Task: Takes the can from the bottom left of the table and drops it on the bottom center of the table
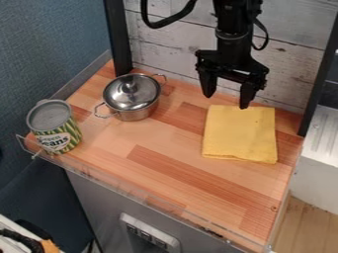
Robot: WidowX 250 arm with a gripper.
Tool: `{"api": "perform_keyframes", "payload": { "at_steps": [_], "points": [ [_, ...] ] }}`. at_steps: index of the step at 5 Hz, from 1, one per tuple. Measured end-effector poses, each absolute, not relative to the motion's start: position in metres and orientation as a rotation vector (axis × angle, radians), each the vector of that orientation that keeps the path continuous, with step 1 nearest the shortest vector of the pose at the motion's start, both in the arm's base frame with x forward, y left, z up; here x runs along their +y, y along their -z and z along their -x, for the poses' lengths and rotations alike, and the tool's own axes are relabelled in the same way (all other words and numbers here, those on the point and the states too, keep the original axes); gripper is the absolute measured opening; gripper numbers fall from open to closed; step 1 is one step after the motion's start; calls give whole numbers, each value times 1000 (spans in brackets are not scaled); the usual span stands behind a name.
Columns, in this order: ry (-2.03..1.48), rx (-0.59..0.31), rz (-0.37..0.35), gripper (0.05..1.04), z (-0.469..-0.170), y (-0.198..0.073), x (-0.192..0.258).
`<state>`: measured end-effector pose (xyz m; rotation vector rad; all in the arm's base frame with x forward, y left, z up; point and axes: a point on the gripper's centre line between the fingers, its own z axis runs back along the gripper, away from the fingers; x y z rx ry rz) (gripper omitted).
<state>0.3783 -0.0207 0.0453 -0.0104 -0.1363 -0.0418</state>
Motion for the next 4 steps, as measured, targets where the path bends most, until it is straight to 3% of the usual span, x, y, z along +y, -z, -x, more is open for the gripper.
{"api": "perform_keyframes", "payload": {
  "at_steps": [1,2,4],
  "points": [
    [37,-95,13,1000,-372,-30,-20],
    [-13,-78,25,1000,-352,-25,14],
    [-127,-111,-33,1000,-316,-55,99]
  ]
}}
